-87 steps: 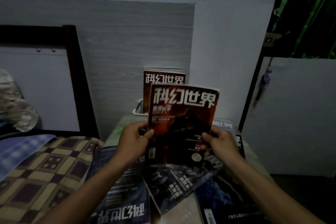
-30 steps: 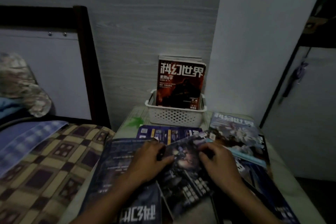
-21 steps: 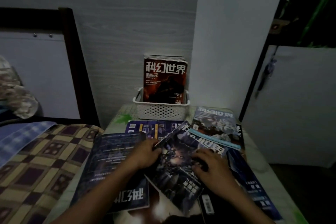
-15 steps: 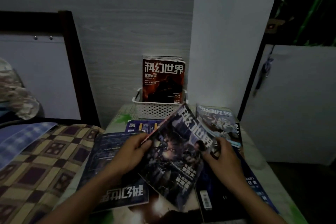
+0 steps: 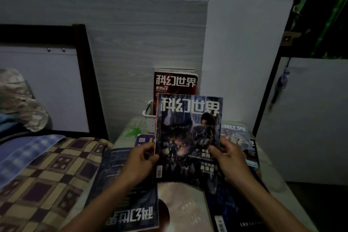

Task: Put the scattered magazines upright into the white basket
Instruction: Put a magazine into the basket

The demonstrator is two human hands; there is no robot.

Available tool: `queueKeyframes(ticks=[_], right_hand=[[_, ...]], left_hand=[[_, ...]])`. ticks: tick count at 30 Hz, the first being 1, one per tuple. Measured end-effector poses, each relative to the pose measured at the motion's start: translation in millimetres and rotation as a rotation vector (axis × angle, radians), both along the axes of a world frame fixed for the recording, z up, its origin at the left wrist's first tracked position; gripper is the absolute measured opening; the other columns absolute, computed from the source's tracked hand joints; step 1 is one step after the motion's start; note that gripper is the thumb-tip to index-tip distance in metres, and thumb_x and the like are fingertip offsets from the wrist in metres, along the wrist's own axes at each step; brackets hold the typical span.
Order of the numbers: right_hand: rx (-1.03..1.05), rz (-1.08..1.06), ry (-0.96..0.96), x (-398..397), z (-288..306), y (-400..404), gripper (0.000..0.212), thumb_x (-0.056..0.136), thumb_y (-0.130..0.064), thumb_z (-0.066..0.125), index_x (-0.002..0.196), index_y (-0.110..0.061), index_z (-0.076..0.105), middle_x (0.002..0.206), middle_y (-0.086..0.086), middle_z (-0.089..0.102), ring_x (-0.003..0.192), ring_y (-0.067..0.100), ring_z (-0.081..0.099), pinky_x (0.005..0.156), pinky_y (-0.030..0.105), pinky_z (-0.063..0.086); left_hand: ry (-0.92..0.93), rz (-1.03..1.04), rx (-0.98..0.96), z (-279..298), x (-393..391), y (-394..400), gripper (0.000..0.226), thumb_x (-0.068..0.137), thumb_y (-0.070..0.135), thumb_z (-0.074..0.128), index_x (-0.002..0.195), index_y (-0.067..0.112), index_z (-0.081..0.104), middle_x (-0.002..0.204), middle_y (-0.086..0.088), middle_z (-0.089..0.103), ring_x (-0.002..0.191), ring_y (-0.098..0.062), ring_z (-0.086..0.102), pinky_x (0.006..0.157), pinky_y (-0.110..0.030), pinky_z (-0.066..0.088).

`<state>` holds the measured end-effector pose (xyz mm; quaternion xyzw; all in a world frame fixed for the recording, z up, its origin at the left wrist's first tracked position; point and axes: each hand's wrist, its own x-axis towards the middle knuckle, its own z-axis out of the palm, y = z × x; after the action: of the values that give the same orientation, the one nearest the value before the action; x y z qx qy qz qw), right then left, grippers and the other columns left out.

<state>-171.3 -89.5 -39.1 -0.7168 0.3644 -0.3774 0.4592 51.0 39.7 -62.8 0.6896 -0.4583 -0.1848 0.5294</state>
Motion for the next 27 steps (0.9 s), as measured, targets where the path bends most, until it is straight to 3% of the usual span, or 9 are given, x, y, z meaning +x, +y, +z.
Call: queueKeyframes(ticks=[2, 5, 8, 10, 13, 16, 19, 23, 27], right_hand=[[0.028, -0.031, -0.017, 2.9, -3.6, -4.6, 0.023, 0.095, -0.021, 0.059, 0.104, -0.042, 0.062, 0.081, -0.006, 0.072, 0.045, 0.009, 0.060, 0.042, 0.025, 0.045], [0.013, -0.054, -0.086, 12.0, 5.1, -16.9, 0.016, 0.097, -0.023, 0.057, 0.106, -0.036, 0.058, 0.082, -0.004, 0.072, 0.044, 0.014, 0.060, 0.041, 0.025, 0.047], [-0.076, -0.031, -0.178, 32.2, 36.7, -37.3, 0.010, 0.097, -0.021, 0.057, 0.097, -0.026, 0.066, 0.074, -0.005, 0.069, 0.049, 0.014, 0.061, 0.046, 0.025, 0.050], [-0.142, -0.024, -0.255, 51.1, 61.8, -55.0, 0.012, 0.096, -0.017, 0.059, 0.094, -0.029, 0.063, 0.079, -0.003, 0.068, 0.055, 0.016, 0.063, 0.051, 0.029, 0.055], [-0.185, -0.065, -0.318, 87.4, 92.6, -92.7, 0.013, 0.092, -0.017, 0.064, 0.090, -0.027, 0.056, 0.082, 0.003, 0.069, 0.063, 0.020, 0.067, 0.061, 0.039, 0.059], [-0.183, -0.114, -0.285, 123.0, 100.6, -132.4, 0.016, 0.090, -0.019, 0.065, 0.081, -0.025, 0.053, 0.074, 0.003, 0.068, 0.068, 0.024, 0.068, 0.066, 0.042, 0.053], [-0.130, -0.165, -0.235, 154.1, 84.8, -166.4, 0.016, 0.089, -0.021, 0.066, 0.081, -0.021, 0.052, 0.075, 0.007, 0.066, 0.078, 0.034, 0.067, 0.074, 0.050, 0.054], [-0.147, -0.304, -0.152, 178.5, 44.4, -191.7, 0.012, 0.088, -0.028, 0.066, 0.082, -0.022, 0.058, 0.081, -0.003, 0.068, 0.078, 0.025, 0.068, 0.073, 0.038, 0.054], [-0.036, -0.293, -0.068, 181.2, 10.7, -206.5, 0.012, 0.086, -0.024, 0.070, 0.078, -0.019, 0.062, 0.082, 0.004, 0.071, 0.079, 0.027, 0.070, 0.074, 0.040, 0.056]], left_hand=[[0.010, 0.011, -0.014, -3.7, 1.7, -1.1, 0.035, 0.086, -0.003, 0.066, 0.094, 0.030, 0.071, 0.093, 0.003, 0.074, 0.091, -0.016, 0.068, 0.085, -0.035, 0.055], [0.035, 0.048, -0.055, 5.7, 10.3, -10.8, 0.039, 0.086, -0.002, 0.066, 0.083, 0.037, 0.074, 0.085, 0.006, 0.076, 0.086, -0.014, 0.069, 0.079, -0.027, 0.055], [0.044, 0.113, -0.117, 31.7, 29.5, -32.9, 0.038, 0.090, 0.005, 0.064, 0.077, 0.038, 0.074, 0.082, 0.006, 0.075, 0.084, -0.018, 0.070, 0.080, -0.039, 0.057], [0.005, 0.145, -0.172, 55.2, 45.3, -53.2, 0.030, 0.093, 0.008, 0.061, 0.081, 0.034, 0.072, 0.085, 0.001, 0.073, 0.086, -0.021, 0.070, 0.084, -0.046, 0.058], [-0.078, 0.228, -0.301, 88.6, 72.2, -91.7, 0.028, 0.091, 0.009, 0.062, 0.084, 0.036, 0.067, 0.087, 0.005, 0.069, 0.086, -0.019, 0.068, 0.081, -0.048, 0.059], [-0.146, 0.280, -0.356, 103.5, 98.3, -128.5, 0.021, 0.091, 0.009, 0.061, 0.100, 0.026, 0.069, 0.089, 0.005, 0.068, 0.086, -0.021, 0.067, 0.079, -0.049, 0.059], [-0.205, 0.307, -0.293, 93.2, 121.7, -160.5, 0.021, 0.095, 0.012, 0.056, 0.110, 0.019, 0.069, 0.092, -0.001, 0.068, 0.085, -0.023, 0.067, 0.080, -0.046, 0.058], [-0.277, 0.335, -0.133, 57.8, 139.9, -186.6, 0.016, 0.093, 0.012, 0.059, 0.100, 0.013, 0.073, 0.088, -0.005, 0.070, 0.077, -0.023, 0.067, 0.075, -0.038, 0.057], [-0.330, 0.348, -0.009, 26.4, 146.6, -191.0, 0.011, 0.090, 0.011, 0.064, 0.090, 0.010, 0.075, 0.085, -0.010, 0.073, 0.079, -0.027, 0.068, 0.074, -0.038, 0.056]])
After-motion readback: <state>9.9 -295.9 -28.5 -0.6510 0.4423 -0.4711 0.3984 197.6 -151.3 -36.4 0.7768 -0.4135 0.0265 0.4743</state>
